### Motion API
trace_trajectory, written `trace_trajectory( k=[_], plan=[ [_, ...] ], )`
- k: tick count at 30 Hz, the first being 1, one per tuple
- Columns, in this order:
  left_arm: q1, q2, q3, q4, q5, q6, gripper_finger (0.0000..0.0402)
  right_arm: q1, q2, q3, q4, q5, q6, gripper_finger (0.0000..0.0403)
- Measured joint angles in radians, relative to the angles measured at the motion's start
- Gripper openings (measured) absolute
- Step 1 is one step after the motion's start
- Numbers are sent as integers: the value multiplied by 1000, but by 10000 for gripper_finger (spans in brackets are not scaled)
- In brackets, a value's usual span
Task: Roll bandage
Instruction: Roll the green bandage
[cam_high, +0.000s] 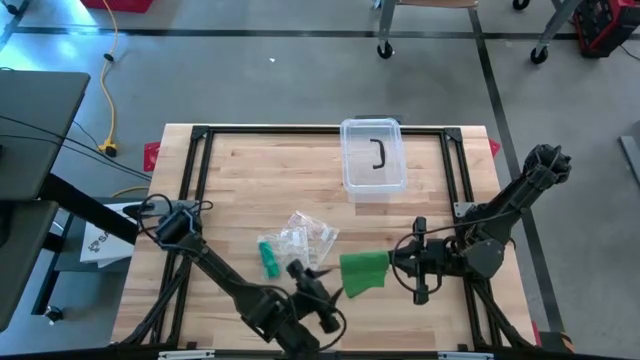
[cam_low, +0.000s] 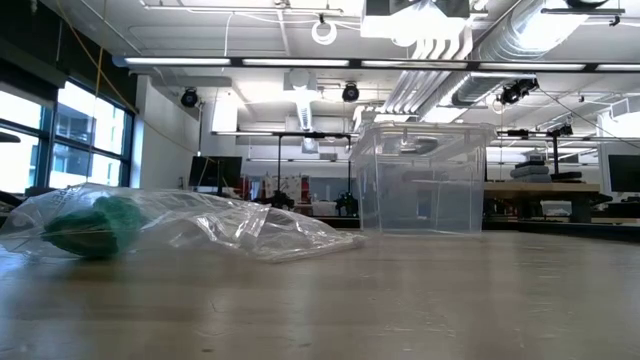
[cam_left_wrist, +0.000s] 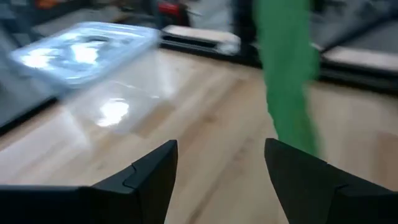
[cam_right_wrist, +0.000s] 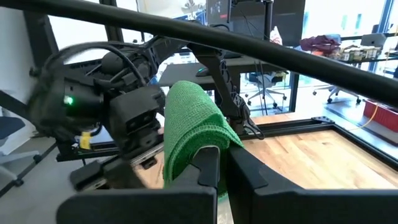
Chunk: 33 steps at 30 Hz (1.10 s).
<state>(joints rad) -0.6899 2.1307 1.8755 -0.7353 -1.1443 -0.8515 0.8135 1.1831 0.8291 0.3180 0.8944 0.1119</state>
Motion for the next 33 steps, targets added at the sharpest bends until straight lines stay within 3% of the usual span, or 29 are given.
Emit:
trace_trajectory(
  k=[3,6,14,16,21,24,29,33],
  plan=[
    [14,0,0,106,81,156,237,-2,0,0,0,0,-4,0],
    [32,-1,0,145,95,229,237,-2,0,0,0,0,1,0],
    [22,-1,0,181,200,254,237,6,0,0,0,0,1,0],
    [-4,-1,-3,184,168,252,237,6,0,0,0,-4,1,0],
    [-55,-5,-91,271,-22,169,237,6,0,0,0,-8,-5,0],
    [-36,-5,-161,427,-37,192,237,7,0,0,0,-8,-8,0],
    [-14,-5,-256,777,-35,423,237,6,0,0,1,-8,-8,0],
    [6,-6,-290,878,-36,487,237,7,0,0,1,-8,-8,0]
  ],
)
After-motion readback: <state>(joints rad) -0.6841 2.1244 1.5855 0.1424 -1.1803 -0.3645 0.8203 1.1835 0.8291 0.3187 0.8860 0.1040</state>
